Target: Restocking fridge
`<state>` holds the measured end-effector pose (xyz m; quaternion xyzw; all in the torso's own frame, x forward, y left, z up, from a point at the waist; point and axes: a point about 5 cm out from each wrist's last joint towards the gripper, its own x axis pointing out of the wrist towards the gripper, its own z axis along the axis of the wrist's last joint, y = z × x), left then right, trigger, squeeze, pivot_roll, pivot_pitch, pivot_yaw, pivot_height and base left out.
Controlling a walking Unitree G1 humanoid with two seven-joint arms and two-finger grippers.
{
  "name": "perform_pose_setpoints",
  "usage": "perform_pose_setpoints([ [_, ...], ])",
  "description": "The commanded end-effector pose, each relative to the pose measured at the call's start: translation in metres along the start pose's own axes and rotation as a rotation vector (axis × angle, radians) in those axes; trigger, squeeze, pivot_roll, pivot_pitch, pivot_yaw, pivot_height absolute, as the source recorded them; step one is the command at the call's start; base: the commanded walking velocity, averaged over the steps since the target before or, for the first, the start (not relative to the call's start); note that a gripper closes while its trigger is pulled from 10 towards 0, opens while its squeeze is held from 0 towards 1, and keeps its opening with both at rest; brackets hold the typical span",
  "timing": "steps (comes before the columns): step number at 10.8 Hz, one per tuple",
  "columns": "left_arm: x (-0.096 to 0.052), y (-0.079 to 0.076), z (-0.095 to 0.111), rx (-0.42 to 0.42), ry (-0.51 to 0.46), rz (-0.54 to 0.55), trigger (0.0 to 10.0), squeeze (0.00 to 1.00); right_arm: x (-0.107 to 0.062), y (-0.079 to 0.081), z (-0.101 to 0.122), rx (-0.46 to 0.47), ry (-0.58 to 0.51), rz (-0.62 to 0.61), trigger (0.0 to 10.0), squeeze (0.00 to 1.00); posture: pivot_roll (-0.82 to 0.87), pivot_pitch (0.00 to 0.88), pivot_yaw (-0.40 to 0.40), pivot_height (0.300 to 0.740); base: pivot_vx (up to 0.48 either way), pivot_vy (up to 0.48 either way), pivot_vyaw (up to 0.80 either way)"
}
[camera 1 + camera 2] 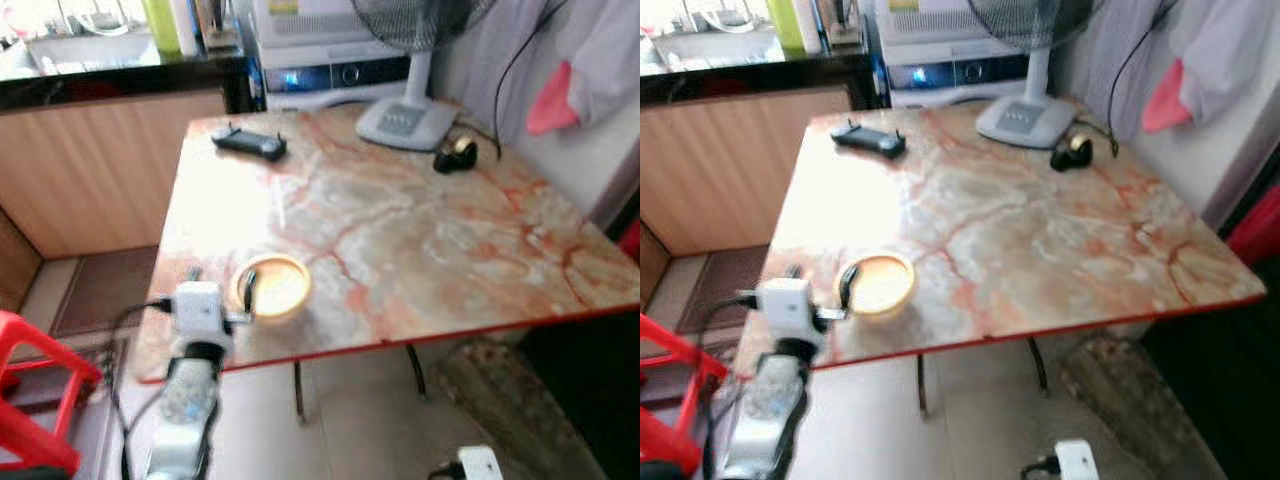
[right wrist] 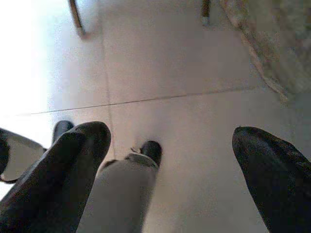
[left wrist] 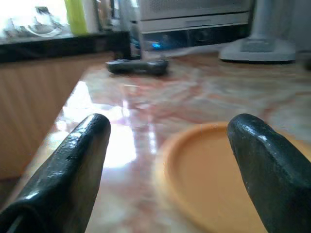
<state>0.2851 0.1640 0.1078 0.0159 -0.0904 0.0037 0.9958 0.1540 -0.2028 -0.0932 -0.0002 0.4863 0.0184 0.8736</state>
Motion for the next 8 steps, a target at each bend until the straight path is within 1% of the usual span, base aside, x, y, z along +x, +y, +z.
perform_pose_setpoints([
  [1, 0.004, 0.009, 0.007, -0.064, -0.015, 0.047, 10.0, 0.00, 0.000, 0.000, -0.002, 0.013, 0.003, -0.005, 10.0, 0.00, 0.02, 0.000, -0.010, 0.740, 0.000, 0.000, 0.00],
  [3, 0.007, 0.014, 0.010, -0.124, -0.018, 0.084, 10.0, 0.00, 0.000, 0.000, -0.002, 0.014, 0.004, -0.004, 10.0, 0.00, 0.02, 0.000, -0.010, 0.740, 0.000, 0.000, 0.00],
  [5, 0.008, 0.014, 0.012, -0.109, -0.020, 0.069, 10.0, 0.00, 0.000, 0.000, -0.002, 0.012, 0.004, -0.001, 10.0, 0.00, 0.02, 0.000, -0.010, 0.740, 0.000, 0.000, 0.00],
  [7, 0.010, 0.008, 0.013, -0.062, -0.020, 0.027, 10.0, 0.00, 0.000, -0.001, -0.001, 0.009, 0.004, -0.002, 10.0, 0.00, 0.02, 0.000, -0.013, 0.740, 0.000, 0.000, 0.00],
  [8, 0.011, 0.005, 0.014, -0.070, -0.021, 0.018, 10.0, 0.00, 0.000, -0.001, -0.001, 0.008, 0.004, -0.001, 10.0, 0.00, 0.01, 0.000, -0.013, 0.740, 0.000, 0.000, 0.00],
])
